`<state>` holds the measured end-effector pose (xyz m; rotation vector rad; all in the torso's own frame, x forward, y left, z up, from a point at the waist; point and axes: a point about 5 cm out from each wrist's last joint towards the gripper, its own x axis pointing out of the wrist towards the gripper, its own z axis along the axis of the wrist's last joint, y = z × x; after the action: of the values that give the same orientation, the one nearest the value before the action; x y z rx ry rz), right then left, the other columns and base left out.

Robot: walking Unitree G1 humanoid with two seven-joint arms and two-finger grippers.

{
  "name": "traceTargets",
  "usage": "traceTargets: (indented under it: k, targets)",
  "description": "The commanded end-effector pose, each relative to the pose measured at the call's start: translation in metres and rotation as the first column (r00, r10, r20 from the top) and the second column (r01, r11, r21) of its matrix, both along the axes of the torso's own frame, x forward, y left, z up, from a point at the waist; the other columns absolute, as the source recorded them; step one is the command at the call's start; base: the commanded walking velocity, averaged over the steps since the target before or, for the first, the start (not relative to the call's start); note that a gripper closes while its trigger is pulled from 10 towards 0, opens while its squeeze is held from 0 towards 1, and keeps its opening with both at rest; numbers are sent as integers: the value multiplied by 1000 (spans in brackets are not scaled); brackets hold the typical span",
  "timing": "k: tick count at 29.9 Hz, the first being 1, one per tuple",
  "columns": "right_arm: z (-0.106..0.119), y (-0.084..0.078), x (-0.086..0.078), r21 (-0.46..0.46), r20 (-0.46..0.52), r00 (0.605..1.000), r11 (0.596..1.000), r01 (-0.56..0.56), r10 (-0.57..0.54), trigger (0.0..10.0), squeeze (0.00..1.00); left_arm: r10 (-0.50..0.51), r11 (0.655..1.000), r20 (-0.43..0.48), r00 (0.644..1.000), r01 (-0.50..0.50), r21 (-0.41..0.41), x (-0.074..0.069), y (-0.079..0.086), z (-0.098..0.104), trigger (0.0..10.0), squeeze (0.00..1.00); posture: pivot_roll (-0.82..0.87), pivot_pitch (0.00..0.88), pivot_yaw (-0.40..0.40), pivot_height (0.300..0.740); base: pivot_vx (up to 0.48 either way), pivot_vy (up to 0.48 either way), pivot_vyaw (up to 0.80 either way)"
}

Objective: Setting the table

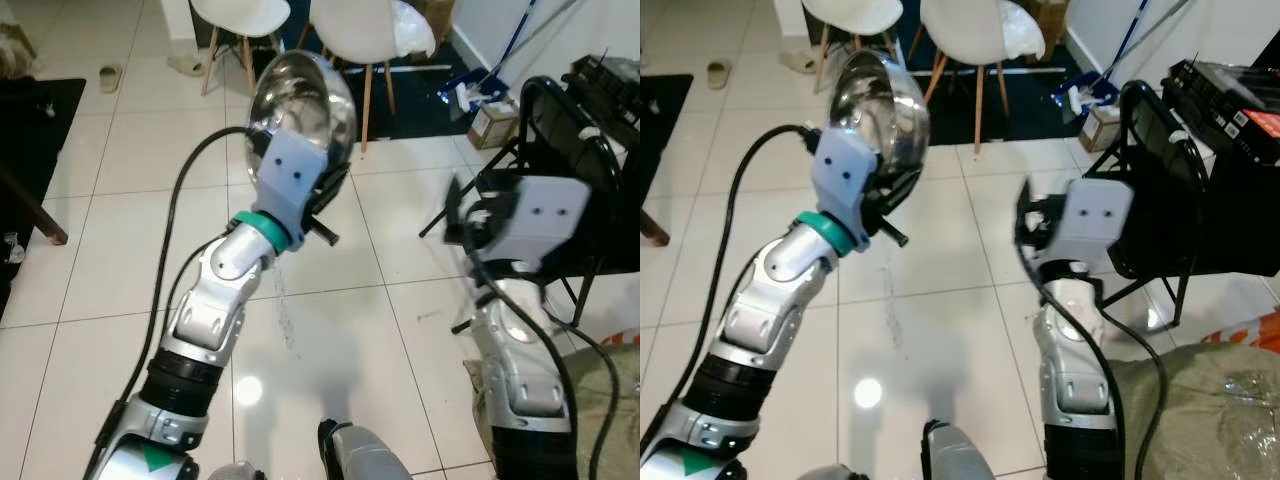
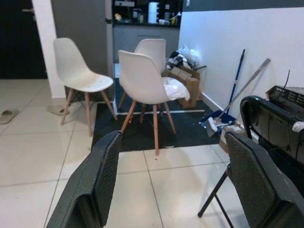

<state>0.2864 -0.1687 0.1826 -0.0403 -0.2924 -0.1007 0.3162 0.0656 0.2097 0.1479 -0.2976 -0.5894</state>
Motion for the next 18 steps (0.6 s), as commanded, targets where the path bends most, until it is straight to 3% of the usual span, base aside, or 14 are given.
traceTargets:
  k: [1,18]
  targets:
    - [-3,-3,0,-4,-14,1000,1000,10,-10,10000,0,-12,1000,22,1000,11,11,-1,-4,1,10000,0,-69,31,38,740,480,0,0]
    - [-3,-3,0,-8,-14,1000,1000,9,-9,10000,0,-24,1000,35,999,24,14,-2,-7,-1,10000,0,-71,28,36,740,480,0,0]
